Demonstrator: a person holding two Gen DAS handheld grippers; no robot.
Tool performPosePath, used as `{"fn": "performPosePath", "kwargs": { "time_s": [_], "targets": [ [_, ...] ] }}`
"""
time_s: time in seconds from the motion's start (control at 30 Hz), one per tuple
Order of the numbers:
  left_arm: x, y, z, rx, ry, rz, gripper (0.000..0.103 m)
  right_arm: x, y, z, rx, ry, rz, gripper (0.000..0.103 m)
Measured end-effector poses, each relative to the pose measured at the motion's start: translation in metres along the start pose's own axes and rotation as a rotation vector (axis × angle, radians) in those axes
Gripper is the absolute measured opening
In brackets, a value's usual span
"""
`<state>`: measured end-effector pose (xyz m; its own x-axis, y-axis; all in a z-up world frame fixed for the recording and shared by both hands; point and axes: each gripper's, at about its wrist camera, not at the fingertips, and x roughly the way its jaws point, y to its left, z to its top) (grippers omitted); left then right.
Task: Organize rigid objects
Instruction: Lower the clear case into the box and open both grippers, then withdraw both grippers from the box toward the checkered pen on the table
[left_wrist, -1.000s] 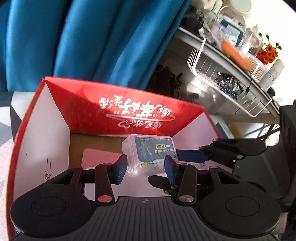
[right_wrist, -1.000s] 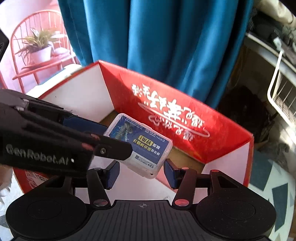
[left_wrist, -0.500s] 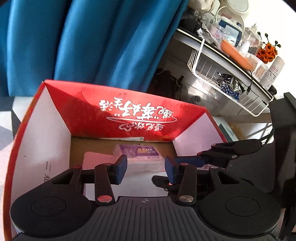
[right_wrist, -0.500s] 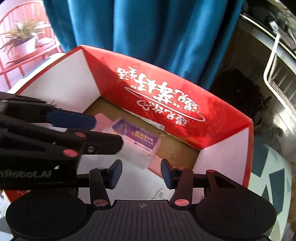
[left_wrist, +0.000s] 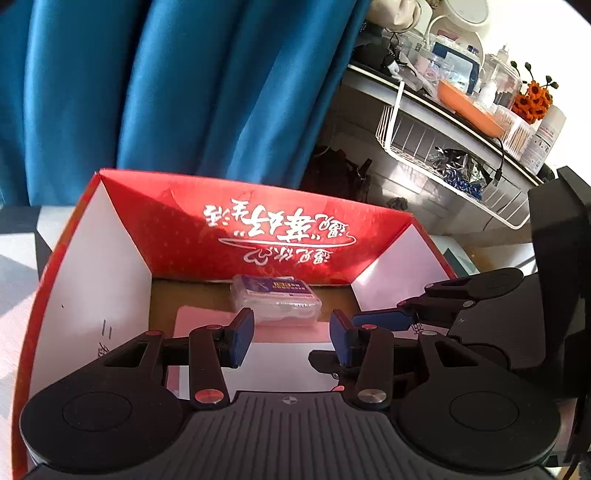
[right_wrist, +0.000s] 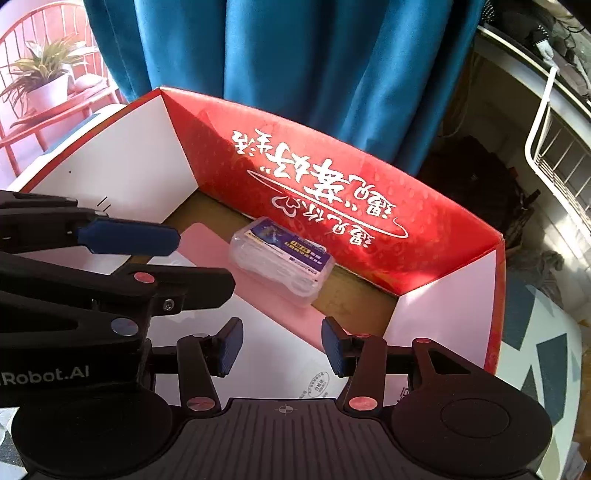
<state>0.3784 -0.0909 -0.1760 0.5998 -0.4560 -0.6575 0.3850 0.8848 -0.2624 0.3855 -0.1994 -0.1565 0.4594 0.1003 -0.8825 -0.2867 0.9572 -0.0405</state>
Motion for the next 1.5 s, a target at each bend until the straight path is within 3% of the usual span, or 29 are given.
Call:
{"fn": "performPosePath", "kwargs": {
  "time_s": [0.27,0.37,0.53,0.63,0.73,0.93,1.17,1.5],
  "targets": [
    [-0.014,0.006,0.002,-0.046,-0.003,0.04,0.047,-0.004,0.002,-0.002,-0.02,-0.033,-0.026,0.044],
    [-0.027,0.008,0.001,-0.058,-0.023,0.034,0.048,-0.007,0.001,-0.001,-0.024,-0.042,-0.005,0.049],
    [-0.056,0.006,0.001,-0.031,-0.067,0.054,0.053,-0.024,0.008,-0.003,-0.036,-0.075,-0.05,0.053],
    [-0.073,0.005,0.0,-0.016,-0.089,0.069,0.054,-0.043,0.011,-0.007,-0.025,-0.106,-0.037,0.06],
    [-0.09,0.002,-0.005,0.019,-0.109,0.083,0.055,-0.06,0.014,-0.017,-0.021,-0.13,-0.042,0.06],
    [-0.127,-0.005,-0.023,0.073,-0.142,0.078,0.06,-0.095,0.014,-0.047,0.039,-0.255,-0.022,0.06],
    [-0.159,0.0,-0.058,0.078,-0.15,0.072,0.062,-0.132,0.02,-0.093,0.108,-0.458,-0.04,0.06],
    [-0.167,0.014,-0.12,0.022,-0.094,0.084,0.063,-0.146,0.032,-0.151,0.212,-0.598,0.01,0.06]
  ]
}}
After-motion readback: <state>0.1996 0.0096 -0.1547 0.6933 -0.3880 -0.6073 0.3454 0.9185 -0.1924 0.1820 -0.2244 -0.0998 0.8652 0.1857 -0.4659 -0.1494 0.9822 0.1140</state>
